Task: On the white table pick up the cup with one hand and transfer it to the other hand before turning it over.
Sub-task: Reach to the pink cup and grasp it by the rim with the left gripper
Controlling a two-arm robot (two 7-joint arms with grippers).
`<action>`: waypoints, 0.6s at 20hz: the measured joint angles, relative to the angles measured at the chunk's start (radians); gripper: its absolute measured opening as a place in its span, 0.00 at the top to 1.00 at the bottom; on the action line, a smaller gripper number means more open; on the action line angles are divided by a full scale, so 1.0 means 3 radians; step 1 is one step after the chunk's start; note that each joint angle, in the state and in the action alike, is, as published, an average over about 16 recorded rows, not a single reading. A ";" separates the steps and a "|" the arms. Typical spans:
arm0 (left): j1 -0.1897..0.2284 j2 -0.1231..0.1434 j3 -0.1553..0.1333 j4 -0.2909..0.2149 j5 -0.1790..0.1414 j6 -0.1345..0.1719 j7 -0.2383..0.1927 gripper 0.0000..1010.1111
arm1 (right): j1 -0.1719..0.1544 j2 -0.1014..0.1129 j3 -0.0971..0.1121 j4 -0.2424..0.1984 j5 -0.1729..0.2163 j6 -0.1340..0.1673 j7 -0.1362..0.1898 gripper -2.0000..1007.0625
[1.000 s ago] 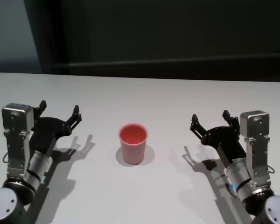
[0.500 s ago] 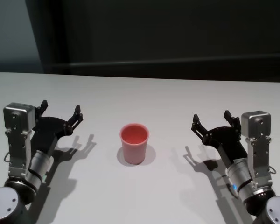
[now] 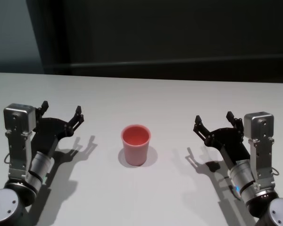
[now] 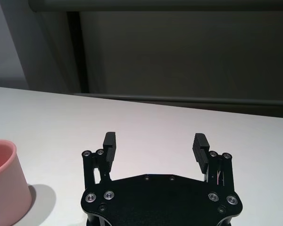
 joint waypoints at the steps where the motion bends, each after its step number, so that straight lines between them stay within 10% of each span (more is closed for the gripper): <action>1: -0.0002 0.0001 0.0000 0.0002 0.0001 -0.0001 -0.0007 0.01 | 0.0000 0.0000 0.0000 0.0000 0.0000 0.0000 0.0000 0.00; 12: -0.0076 0.0074 -0.0011 0.0025 0.0042 -0.0025 -0.0246 0.01 | 0.0000 0.0000 0.0000 0.0000 0.0000 0.0000 0.0000 0.00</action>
